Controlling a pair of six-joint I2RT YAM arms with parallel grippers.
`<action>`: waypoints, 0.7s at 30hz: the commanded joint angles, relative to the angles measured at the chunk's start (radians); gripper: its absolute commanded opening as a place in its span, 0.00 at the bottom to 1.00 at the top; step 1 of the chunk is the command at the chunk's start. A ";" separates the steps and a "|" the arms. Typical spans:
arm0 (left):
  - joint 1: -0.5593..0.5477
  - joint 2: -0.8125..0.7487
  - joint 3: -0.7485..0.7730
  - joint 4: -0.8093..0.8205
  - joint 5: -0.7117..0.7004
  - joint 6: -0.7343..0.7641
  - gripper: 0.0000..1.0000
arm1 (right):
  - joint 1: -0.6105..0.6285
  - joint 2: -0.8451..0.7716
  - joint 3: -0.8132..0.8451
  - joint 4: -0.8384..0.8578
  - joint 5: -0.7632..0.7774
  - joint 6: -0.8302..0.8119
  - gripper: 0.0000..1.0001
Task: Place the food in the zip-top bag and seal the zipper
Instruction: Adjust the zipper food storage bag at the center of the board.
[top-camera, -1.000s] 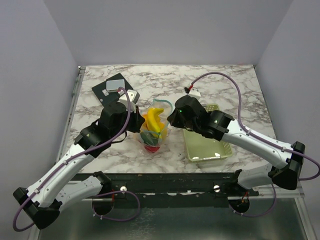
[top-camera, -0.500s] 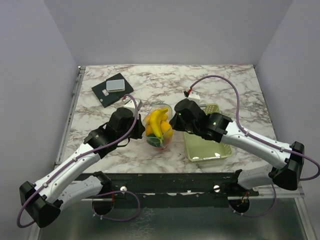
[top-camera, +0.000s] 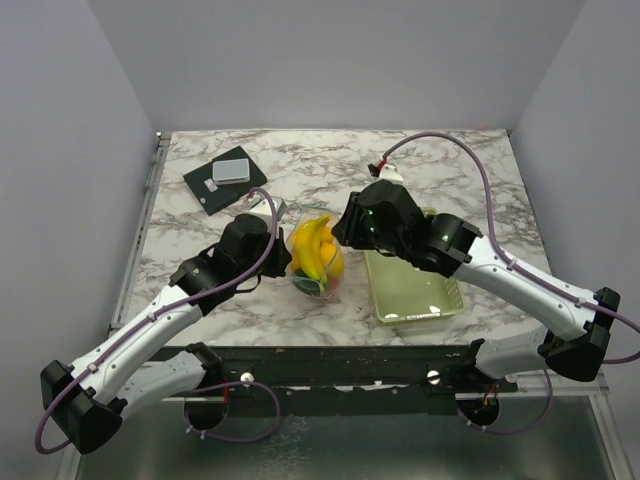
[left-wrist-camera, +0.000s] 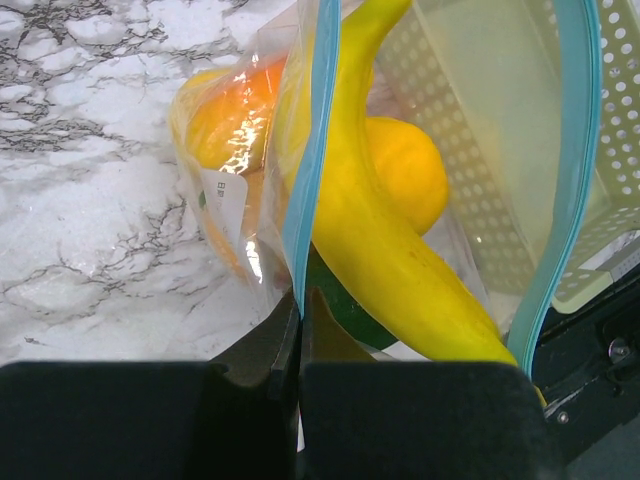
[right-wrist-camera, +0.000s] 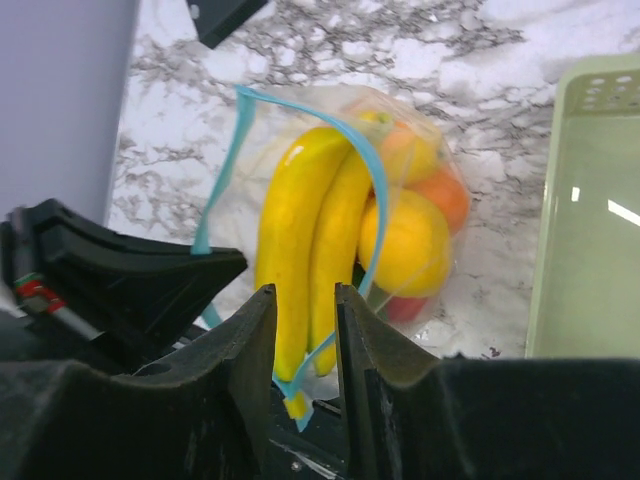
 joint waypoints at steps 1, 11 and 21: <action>0.004 0.013 0.027 0.012 0.025 -0.001 0.00 | 0.009 0.010 0.084 -0.037 -0.090 -0.061 0.36; 0.003 0.017 0.048 0.012 0.035 0.001 0.00 | 0.047 0.154 0.176 -0.065 -0.170 -0.110 0.36; 0.003 0.017 0.062 0.010 0.044 0.004 0.00 | 0.057 0.281 0.152 -0.086 -0.200 -0.125 0.31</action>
